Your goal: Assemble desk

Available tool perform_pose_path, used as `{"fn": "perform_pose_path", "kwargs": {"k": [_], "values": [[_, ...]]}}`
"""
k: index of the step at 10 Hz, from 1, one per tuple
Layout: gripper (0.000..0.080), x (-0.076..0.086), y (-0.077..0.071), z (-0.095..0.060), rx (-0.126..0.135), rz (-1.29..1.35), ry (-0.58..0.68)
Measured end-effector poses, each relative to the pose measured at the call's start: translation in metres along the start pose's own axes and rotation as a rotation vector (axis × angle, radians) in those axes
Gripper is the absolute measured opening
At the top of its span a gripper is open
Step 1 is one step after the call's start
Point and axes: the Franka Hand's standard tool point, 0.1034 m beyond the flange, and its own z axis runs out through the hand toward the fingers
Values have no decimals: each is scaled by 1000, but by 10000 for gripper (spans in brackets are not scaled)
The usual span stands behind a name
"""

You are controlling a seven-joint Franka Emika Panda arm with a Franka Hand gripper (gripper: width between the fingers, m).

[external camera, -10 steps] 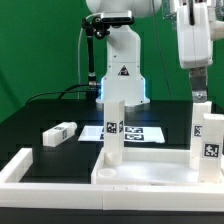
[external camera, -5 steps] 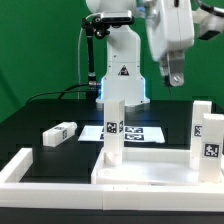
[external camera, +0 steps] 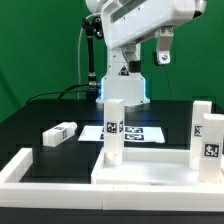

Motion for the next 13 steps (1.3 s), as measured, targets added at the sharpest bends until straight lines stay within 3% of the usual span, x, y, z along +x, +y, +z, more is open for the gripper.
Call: {"fn": "perform_pose_path", "kwargs": {"k": [2, 3, 5, 7, 8, 9, 13], "values": [[649, 1, 1, 0, -1, -171, 1], [649, 5, 11, -1, 3, -281, 0], [649, 23, 57, 0, -8, -515, 1], [649, 52, 101, 2, -35, -731, -14], [649, 67, 115, -4, -35, -809, -26], [649, 78, 116, -13, -28, -848, -25], [649, 70, 118, -7, -37, -836, -89]]}}
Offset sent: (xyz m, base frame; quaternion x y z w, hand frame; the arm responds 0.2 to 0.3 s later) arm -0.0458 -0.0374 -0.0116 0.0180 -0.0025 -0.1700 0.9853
